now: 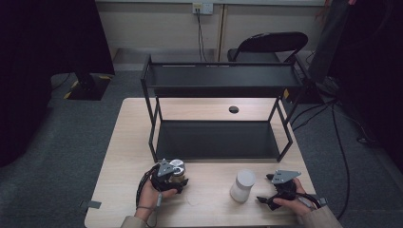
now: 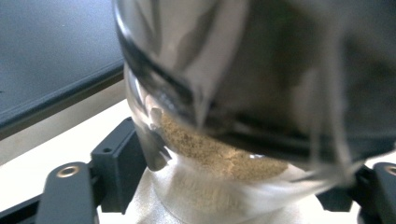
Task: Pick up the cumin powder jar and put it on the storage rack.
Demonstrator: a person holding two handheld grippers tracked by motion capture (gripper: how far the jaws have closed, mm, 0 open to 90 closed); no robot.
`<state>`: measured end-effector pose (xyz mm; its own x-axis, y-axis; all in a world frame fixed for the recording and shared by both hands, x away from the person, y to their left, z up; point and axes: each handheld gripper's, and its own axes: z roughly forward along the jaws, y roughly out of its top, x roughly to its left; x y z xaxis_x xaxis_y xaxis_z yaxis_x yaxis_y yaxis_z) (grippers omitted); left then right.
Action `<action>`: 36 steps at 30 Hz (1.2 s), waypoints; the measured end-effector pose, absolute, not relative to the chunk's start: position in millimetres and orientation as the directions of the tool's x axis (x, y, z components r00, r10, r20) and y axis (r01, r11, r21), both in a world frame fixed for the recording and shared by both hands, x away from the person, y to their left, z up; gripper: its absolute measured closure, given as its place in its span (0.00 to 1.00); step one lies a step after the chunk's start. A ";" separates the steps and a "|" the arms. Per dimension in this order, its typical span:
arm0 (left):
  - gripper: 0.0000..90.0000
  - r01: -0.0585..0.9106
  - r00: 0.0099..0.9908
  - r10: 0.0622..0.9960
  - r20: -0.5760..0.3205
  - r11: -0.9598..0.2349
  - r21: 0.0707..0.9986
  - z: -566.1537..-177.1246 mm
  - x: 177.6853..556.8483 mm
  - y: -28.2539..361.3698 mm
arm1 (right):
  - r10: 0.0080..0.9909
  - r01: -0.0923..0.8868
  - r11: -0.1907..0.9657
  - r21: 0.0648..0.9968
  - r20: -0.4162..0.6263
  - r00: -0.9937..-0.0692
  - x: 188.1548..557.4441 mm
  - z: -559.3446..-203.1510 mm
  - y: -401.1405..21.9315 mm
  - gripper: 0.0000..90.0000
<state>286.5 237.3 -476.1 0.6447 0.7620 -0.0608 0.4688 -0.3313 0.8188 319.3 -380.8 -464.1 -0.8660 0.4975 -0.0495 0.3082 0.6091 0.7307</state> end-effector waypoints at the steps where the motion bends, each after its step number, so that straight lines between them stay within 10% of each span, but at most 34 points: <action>1: 0.29 0.469 0.644 0.762 -0.059 -0.332 0.819 -476.1 286.6 237.2 | 0.497 0.308 0.609 0.731 -0.049 -0.866 319.3 -464.1 -380.8 0.00; 36: 0.34 0.450 0.674 0.739 -0.026 -0.382 0.807 -443.6 286.3 238.3 | 0.497 0.309 0.608 0.732 -0.047 -0.867 319.8 -464.2 -381.3 0.00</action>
